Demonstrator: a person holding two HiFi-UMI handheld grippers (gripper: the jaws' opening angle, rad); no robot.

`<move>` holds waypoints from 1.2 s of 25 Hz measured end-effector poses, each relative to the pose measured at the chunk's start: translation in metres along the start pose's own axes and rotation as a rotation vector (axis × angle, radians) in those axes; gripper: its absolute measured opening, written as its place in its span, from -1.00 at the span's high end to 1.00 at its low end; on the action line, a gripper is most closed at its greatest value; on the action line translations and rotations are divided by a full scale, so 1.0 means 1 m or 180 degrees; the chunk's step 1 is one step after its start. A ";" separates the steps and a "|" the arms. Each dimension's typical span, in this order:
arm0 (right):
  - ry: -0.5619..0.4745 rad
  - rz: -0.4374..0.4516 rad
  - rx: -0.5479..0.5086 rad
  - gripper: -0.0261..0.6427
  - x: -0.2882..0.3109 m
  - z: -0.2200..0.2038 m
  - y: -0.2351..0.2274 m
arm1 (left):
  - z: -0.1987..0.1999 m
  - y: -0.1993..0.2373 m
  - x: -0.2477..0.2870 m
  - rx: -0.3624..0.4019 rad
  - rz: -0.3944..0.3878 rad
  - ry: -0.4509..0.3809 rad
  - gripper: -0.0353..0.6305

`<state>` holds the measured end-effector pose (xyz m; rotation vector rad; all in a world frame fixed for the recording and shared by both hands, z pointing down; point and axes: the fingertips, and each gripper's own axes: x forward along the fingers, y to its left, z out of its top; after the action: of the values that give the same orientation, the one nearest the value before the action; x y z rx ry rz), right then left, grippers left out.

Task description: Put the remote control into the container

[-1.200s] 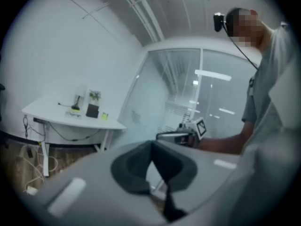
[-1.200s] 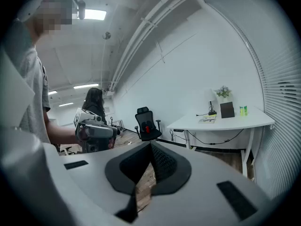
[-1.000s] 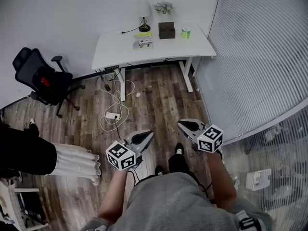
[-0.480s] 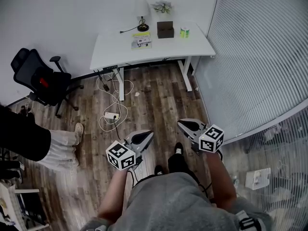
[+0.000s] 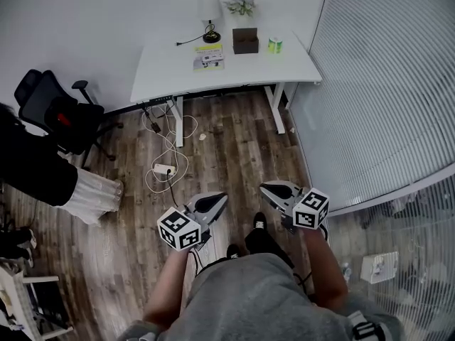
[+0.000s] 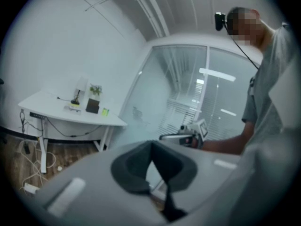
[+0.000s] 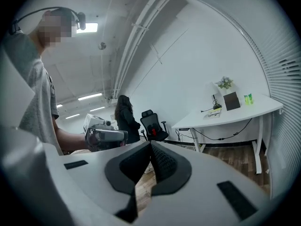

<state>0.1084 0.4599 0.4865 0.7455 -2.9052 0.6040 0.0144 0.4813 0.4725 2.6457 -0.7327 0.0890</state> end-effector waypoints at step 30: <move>0.0295 0.0439 -0.0055 0.87 0.012 0.043 -0.131 | 0.056 0.064 0.119 -0.0065 0.0412 -0.0042 0.91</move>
<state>0.1614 0.3328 0.4954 0.5039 -2.8889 0.6078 0.0824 0.3519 0.4629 2.5800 -0.9042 0.0992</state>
